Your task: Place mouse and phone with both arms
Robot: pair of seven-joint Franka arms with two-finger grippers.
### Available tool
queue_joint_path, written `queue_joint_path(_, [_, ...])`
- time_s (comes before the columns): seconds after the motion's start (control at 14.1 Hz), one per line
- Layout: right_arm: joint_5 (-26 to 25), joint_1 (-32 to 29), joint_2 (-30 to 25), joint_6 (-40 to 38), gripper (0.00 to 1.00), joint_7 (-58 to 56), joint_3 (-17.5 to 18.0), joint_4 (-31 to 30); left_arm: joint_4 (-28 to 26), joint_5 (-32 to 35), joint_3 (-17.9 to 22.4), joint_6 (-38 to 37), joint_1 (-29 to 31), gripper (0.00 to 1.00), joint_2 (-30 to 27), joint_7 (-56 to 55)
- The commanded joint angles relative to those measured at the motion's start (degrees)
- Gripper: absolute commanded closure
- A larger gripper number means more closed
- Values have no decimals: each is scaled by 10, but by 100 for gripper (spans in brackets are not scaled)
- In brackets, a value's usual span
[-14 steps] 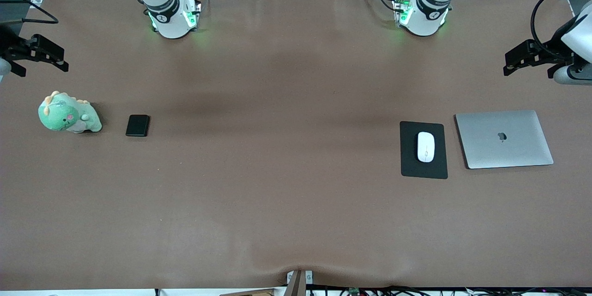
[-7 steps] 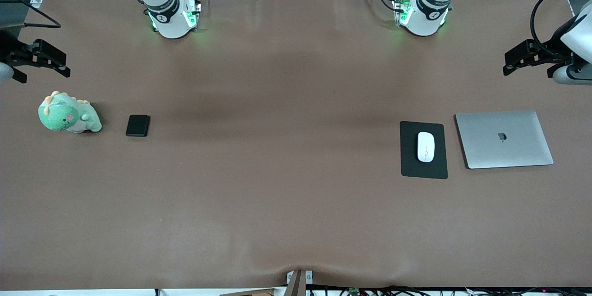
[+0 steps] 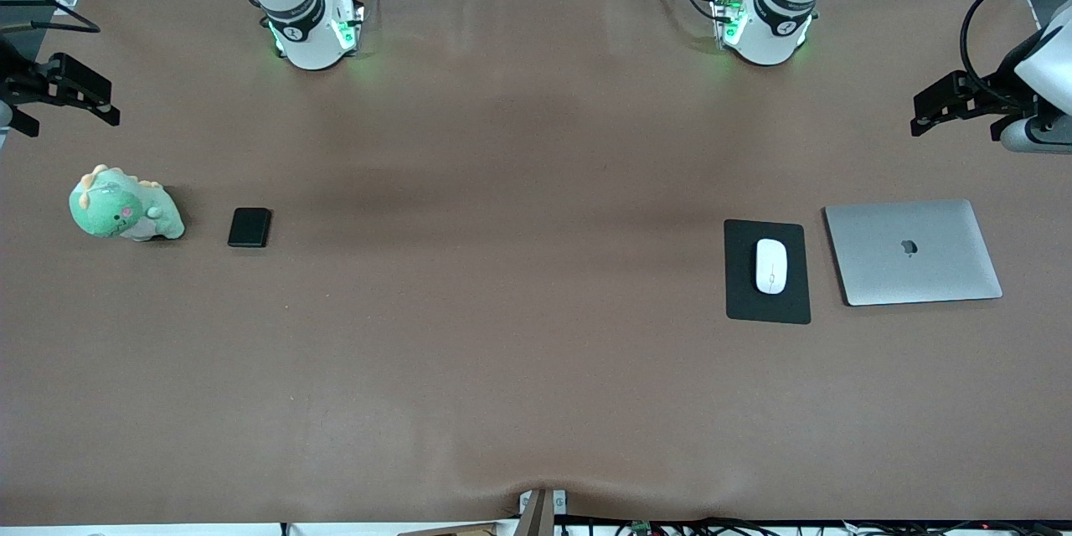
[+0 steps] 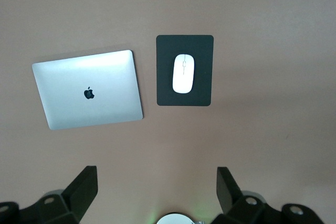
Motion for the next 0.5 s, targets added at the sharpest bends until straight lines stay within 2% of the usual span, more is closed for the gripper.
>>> queue_joint_path(0.0, [9,-12,29,0,0,0,-5,15,8,-5,-3,-9,2,0,1,-7])
queue_joint_path(0.43, [2,-13,26,-7,0,0,-5,14,8,-5,-2,-10,3,0,1,-7])
